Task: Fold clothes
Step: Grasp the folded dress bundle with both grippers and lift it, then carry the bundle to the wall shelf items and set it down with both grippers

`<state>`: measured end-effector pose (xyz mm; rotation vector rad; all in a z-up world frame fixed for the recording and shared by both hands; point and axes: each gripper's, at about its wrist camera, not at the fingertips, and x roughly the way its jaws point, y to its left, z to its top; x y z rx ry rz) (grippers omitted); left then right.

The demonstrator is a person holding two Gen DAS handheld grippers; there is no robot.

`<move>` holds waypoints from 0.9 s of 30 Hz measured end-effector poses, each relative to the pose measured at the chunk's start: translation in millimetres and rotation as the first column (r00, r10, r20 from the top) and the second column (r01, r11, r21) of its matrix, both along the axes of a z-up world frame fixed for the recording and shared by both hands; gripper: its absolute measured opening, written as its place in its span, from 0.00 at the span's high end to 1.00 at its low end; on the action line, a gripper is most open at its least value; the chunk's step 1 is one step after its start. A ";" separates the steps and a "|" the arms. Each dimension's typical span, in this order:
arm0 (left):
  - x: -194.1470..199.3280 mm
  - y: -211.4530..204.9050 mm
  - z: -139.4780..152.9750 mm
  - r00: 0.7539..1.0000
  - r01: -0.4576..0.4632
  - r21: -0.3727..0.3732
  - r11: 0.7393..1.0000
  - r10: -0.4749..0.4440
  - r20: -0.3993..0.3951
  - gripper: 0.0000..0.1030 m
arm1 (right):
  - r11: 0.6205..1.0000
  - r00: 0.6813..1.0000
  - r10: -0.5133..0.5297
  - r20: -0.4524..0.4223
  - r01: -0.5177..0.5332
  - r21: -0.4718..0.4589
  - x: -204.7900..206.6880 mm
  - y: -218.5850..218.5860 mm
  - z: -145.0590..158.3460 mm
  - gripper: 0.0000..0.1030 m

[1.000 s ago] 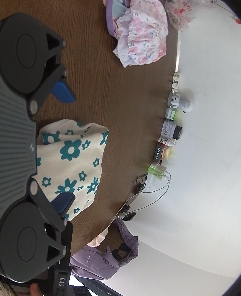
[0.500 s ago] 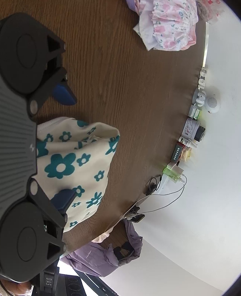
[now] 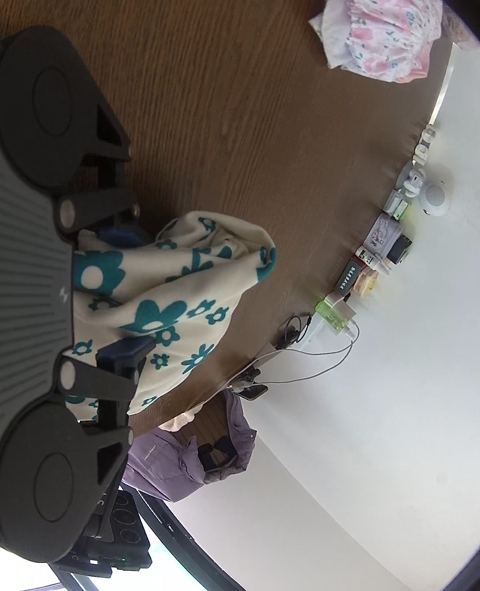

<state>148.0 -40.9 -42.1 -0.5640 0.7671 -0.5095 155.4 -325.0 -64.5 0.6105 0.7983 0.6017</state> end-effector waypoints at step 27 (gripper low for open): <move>340.7 32.3 72.0 0.985 -0.160 -0.028 0.987 0.161 0.060 0.54 | 0.983 0.985 0.063 0.162 -0.034 -0.178 344.2 56.2 111.0 0.62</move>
